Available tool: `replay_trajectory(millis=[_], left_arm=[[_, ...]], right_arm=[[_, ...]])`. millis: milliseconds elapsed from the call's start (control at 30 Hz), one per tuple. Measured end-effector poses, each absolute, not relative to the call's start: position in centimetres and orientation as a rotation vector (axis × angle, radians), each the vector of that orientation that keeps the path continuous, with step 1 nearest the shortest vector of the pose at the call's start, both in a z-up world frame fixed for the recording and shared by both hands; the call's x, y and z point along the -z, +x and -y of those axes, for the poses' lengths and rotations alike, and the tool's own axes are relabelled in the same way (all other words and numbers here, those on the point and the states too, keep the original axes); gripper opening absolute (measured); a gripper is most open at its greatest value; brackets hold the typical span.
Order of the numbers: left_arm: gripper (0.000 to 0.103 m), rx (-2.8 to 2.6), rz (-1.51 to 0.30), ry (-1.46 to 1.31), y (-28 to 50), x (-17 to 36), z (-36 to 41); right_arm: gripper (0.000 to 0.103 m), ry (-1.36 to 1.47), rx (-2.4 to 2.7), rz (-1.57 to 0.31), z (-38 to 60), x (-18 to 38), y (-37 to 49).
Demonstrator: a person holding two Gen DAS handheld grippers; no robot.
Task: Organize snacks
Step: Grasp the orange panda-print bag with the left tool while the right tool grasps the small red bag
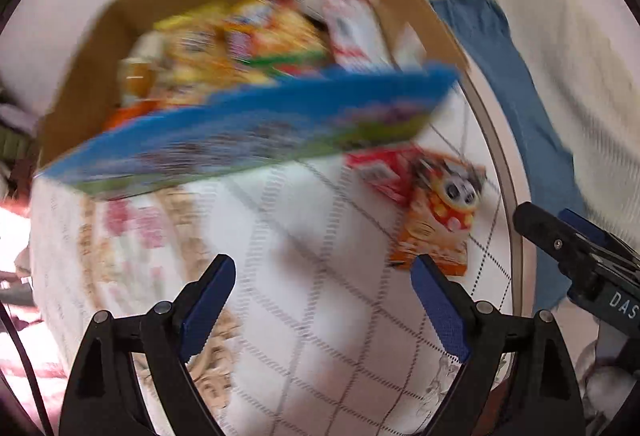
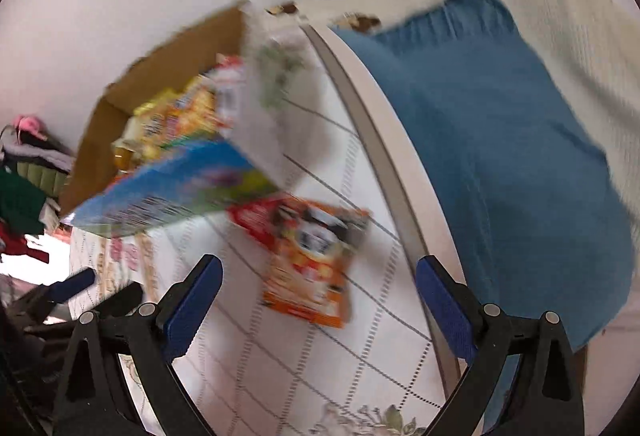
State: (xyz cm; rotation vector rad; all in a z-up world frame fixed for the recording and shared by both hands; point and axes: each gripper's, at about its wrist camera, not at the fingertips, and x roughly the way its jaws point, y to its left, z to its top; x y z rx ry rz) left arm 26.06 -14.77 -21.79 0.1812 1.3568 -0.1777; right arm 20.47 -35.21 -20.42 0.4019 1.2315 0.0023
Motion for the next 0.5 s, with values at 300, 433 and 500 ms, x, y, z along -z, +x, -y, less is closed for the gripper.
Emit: replay_trajectory(millis=[300, 433, 500], left_arm=[[0.09, 0.285, -1.512, 0.221, 27.8, 28.6, 22.9], [0.09, 0.322, -1.53, 0.27, 27.8, 30.1, 25.3], [0.076, 0.331, -1.507, 0.293, 27.7, 30.0, 25.8]], right_arm=[[0.069, 0.541, 0.087, -1.276, 41.2, 26.7, 18.3], [0.069, 0.55, 0.125, -1.276, 42.8, 27.2, 17.3], [0.069, 0.548, 0.137, -1.277, 43.4, 27.4, 17.0]])
